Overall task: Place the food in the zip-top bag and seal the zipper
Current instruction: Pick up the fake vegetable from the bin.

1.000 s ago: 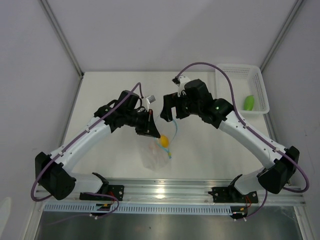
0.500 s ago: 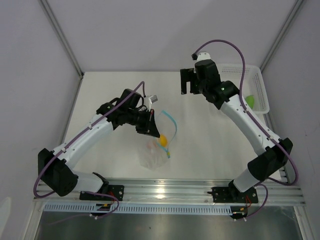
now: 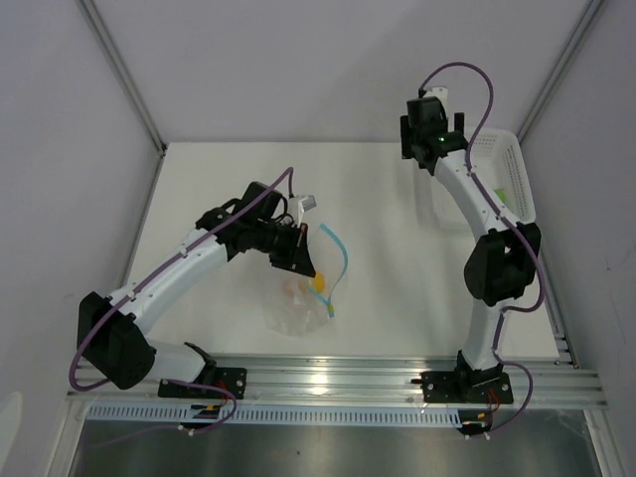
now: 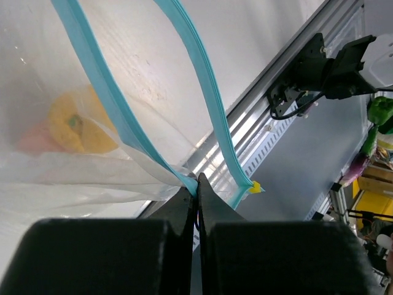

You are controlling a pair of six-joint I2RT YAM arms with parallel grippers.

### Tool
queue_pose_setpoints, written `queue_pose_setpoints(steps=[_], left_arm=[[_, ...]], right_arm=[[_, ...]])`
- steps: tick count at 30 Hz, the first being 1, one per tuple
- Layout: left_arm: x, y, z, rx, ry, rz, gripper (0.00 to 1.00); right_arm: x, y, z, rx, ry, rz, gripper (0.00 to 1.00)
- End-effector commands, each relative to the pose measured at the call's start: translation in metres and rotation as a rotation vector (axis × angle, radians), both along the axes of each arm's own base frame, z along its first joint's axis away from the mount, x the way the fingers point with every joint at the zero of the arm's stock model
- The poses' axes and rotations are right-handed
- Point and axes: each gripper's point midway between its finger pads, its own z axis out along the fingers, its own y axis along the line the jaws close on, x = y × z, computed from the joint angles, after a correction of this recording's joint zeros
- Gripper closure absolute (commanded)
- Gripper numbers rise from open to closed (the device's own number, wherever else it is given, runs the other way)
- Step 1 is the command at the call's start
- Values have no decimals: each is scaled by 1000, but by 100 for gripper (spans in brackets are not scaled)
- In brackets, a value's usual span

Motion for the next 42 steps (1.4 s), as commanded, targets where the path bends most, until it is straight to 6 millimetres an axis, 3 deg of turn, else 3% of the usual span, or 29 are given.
queue_pose_setpoints(steps=[1, 3, 8, 10, 11, 13, 14, 16, 18, 19, 21, 33, 37, 38, 42], left_arm=[[8, 0, -8, -8, -69, -34, 99], [11, -1, -12, -12, -84, -35, 100], [16, -6, -21, -41, -80, -46, 99], [19, -8, -21, -55, -84, -53, 100], [21, -8, -21, -59, -92, -55, 99], [24, -8, -22, -65, -95, -58, 99], [26, -8, -23, -67, -98, -56, 99], [30, -8, -23, -80, -103, -48, 99], [32, -8, -23, -92, -100, -45, 99], [32, -8, -23, -96, -99, -45, 99], [33, -9, -23, -114, -93, -42, 99], [38, -17, -29, -144, -18, -39, 99], [41, -20, -31, -145, -5, -35, 99], [41, -20, -30, -148, -5, -34, 99], [45, -23, -27, -151, -1, -33, 99]], right_arm=[[17, -50, 17, -55, -54, -170, 1], [22, -68, 18, -99, -55, -211, 1], [26, -107, -10, -124, -14, -358, 2], [28, -111, -12, -134, -8, -384, 2], [30, -112, -27, -145, 25, -399, 2], [35, -115, -26, -131, 20, -412, 3], [35, -118, -39, -149, 56, -427, 3], [41, -120, -39, -124, 46, -449, 4], [41, -122, -58, -129, 98, -459, 4], [44, -123, -58, -127, 93, -467, 4], [41, -128, -75, -120, 132, -494, 5], [19, -188, -111, -105, 242, -610, 7], [16, -192, -129, -101, 294, -602, 8], [11, -208, -132, -100, 311, -622, 8], [6, -213, -148, -101, 360, -620, 9]])
